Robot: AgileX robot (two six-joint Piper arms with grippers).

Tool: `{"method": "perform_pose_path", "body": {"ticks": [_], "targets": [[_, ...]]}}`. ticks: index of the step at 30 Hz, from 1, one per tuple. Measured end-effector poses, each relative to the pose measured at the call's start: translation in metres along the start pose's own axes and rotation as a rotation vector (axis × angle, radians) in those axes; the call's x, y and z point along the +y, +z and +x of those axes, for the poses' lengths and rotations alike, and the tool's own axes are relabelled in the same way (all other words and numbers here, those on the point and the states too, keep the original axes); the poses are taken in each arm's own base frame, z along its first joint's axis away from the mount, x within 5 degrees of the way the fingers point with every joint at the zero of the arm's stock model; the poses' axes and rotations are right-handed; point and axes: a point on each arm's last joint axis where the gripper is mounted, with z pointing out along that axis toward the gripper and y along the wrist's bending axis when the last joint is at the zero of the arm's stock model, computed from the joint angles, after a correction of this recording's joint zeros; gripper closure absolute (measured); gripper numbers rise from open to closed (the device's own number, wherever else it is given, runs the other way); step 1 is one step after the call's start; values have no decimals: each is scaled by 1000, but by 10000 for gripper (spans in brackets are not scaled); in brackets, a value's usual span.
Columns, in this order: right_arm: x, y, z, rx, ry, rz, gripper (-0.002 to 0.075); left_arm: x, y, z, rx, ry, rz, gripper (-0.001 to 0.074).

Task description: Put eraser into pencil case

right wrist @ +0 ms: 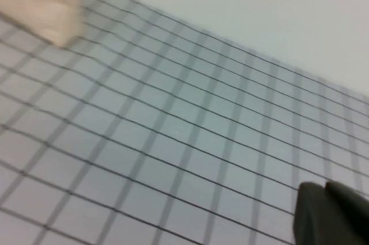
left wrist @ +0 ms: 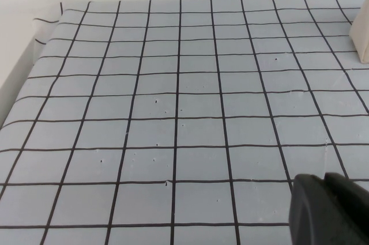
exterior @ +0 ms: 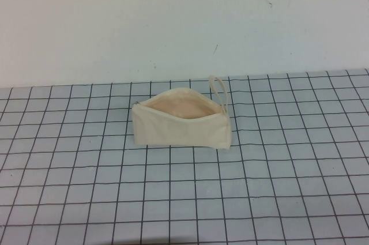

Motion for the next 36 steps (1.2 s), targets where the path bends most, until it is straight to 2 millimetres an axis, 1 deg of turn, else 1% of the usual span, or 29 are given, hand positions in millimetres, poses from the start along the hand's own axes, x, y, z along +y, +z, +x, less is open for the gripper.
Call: {"method": "perform_pose_path", "body": {"ticks": [4,7,12,16,18,36], "targets": [[-3,2,3,40,45,126,727,0,0,0,0,4,0,736],[-3,10,13,63,75,189,727,0,0,0,0,4,0,736],[4,32,46,88,105,213,727,0,0,0,0,4,0,736],[15,44,76,135,118,197,727,0,0,0,0,4,0,736],[15,46,78,125,120,201,727,0,0,0,0,4,0,736],[16,47,77,102,162,193,727,0,0,0,2,3,1,736]]}}
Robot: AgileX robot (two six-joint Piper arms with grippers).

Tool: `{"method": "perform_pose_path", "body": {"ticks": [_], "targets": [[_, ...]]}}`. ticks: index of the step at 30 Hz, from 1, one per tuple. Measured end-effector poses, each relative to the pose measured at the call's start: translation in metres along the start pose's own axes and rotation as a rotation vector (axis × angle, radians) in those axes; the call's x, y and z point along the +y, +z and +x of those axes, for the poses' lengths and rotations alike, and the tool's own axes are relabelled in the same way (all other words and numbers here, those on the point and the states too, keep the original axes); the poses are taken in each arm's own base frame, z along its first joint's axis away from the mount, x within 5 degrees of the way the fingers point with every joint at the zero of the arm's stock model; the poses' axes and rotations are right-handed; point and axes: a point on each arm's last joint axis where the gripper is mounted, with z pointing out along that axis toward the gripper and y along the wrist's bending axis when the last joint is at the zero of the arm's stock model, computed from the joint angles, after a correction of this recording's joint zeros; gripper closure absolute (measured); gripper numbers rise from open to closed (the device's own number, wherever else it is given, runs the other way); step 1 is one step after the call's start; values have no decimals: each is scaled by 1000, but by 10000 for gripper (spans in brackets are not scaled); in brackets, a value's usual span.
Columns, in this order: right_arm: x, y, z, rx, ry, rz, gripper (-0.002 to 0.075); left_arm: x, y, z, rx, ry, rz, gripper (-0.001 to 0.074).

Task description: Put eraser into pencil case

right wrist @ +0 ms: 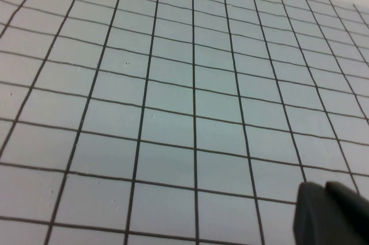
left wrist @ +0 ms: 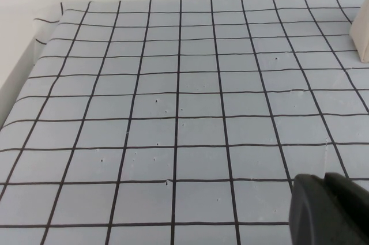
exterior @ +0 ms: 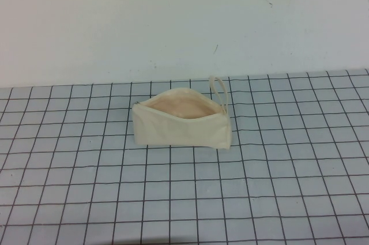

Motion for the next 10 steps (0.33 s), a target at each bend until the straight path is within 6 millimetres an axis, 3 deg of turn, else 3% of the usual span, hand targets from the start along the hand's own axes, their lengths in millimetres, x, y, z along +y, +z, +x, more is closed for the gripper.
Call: {"method": "perform_pose_path", "body": {"ticks": [10], "targets": [[0,0,0,0,82,0,727,0,0,0,0,0,0,736]]}}
